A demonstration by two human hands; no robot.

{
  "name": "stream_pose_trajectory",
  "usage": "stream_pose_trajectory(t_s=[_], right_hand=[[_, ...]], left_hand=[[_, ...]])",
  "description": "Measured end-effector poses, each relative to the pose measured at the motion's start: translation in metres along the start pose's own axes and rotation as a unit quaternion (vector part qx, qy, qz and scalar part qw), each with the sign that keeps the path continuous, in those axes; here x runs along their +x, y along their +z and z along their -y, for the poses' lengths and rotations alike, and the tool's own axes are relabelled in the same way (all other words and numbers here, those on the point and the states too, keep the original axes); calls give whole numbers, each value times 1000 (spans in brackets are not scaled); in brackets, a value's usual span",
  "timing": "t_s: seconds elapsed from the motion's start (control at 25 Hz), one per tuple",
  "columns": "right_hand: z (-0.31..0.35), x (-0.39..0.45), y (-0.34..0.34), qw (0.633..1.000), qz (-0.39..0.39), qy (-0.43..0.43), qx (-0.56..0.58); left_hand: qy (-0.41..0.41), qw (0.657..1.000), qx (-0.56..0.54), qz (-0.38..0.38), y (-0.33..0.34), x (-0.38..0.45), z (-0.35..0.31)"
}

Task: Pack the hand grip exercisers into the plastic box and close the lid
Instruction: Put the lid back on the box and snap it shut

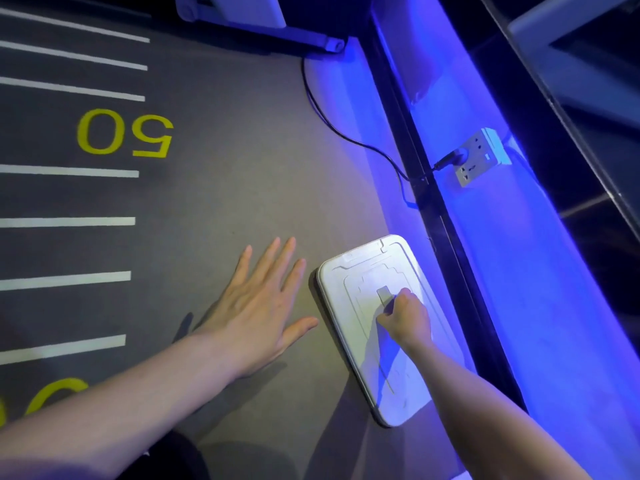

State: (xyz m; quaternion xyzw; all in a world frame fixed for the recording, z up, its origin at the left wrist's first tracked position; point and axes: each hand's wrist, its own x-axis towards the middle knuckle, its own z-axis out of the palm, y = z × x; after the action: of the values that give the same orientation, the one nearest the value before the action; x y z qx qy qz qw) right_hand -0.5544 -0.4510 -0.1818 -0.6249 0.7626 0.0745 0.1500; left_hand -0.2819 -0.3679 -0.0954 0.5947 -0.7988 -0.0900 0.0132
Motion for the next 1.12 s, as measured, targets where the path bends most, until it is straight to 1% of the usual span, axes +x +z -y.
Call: stream_pose_trajectory(t_s=[0.12,0.2,0.28,0.32,0.4,0.48,0.64,0.8,0.96,1.12], right_hand=[[33,-4,-21,998,-51,-42,24],[65,-11,-43,994,-73,-80,35],[103,-21,-66,988,-93,-113,52],[124,-28,-76,984,-102,-131,62],[169,-43,-90,975,-114,-168,93],[215,-62,-100,963,-117,-208,128],[310,-117,-117,938,-100,-290,159],[392,-186,-124,917,-69,-355,169],[449,-257,-119,898,-48,-416,139],[491,-317,-96,879,-5,-456,137]], left_hand=[[-38,999,3,15,-15,-7,3],[-72,997,20,-12,-23,-15,12],[-110,992,39,-39,-38,-23,21],[-128,990,43,-41,-46,-28,27],[-165,985,52,-28,-65,-43,42],[-199,976,83,-26,-82,-62,58],[-260,958,120,-25,-106,-115,98],[-335,933,126,-34,-122,-178,135],[-396,912,99,-26,-130,-243,164],[-436,893,108,-34,-124,-316,190]])
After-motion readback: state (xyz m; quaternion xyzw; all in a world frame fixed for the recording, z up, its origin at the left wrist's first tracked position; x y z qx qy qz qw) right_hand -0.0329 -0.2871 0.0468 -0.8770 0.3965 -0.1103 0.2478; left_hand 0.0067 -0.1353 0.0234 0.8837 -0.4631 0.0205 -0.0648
